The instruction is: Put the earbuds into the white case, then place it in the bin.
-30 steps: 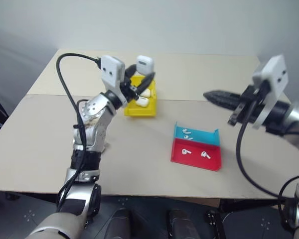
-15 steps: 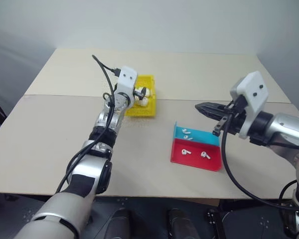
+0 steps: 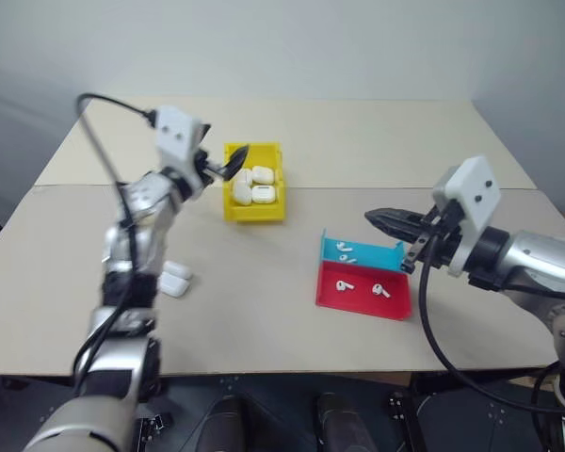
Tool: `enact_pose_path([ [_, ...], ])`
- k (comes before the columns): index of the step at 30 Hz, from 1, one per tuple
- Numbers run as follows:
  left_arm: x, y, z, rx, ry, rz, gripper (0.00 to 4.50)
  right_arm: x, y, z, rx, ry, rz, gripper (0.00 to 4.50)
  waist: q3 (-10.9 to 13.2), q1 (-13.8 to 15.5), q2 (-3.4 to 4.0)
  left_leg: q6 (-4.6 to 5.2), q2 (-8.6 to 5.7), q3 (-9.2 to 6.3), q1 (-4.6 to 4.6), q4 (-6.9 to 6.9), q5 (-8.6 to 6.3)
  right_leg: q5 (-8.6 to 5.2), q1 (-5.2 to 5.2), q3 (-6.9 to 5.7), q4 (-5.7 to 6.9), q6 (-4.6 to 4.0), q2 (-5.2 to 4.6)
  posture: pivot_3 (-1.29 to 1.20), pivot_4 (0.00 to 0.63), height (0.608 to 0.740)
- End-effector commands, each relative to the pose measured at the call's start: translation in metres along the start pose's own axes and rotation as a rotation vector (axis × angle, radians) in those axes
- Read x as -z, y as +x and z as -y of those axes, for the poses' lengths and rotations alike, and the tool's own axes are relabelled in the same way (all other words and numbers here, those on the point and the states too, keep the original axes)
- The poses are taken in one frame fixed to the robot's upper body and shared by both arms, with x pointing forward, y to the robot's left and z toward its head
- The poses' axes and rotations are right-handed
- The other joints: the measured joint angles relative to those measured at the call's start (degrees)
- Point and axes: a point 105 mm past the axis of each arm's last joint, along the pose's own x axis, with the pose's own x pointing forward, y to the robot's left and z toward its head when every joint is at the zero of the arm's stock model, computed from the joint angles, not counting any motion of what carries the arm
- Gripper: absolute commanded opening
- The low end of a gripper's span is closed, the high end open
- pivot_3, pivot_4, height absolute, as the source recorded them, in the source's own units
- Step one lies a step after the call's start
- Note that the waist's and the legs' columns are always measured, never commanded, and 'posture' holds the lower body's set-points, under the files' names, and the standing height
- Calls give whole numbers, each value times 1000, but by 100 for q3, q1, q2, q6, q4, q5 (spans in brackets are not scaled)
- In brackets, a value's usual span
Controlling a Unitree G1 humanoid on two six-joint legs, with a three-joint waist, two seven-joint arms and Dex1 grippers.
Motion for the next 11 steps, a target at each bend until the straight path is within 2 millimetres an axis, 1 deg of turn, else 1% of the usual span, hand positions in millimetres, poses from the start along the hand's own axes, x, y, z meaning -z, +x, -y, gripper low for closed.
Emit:
enact_pose_path([
  [1,-40,-47,38,296,35,126,4424,-3,-2,-2,-14,-73,55,0,0,5,0,-2,2,1,1,2,1,0,1,0,2,-1,0,0,150,740],
  [2,-42,-59,45,329,54,133,4424,0,-2,-3,-14,-78,59,0,0,19,0,-2,2,2,5,2,1,0,3,-1,2,-1,0,0,150,740],
  [3,-39,-72,51,376,47,96,4424,3,-3,-3,-9,-81,73,0,0,44,-1,-2,3,4,10,3,1,-1,10,-1,2,-2,-1,0,150,740],
  [6,-32,-97,62,448,33,-7,4424,10,-7,-4,-20,-84,86,0,-4,76,-7,-2,3,4,15,5,1,-2,16,-4,2,-2,-2,0,150,740],
  [8,-26,-106,65,443,36,-75,4424,14,-12,-6,-48,-81,83,0,-7,72,-11,-2,4,8,17,5,1,-2,17,-3,1,-2,-2,0,150,740],
  [11,-23,-115,71,470,10,-134,4424,17,-19,-9,-93,-55,88,0,-7,70,-11,-2,6,10,25,4,1,-4,22,-2,0,-5,-1,0,150,740],
])
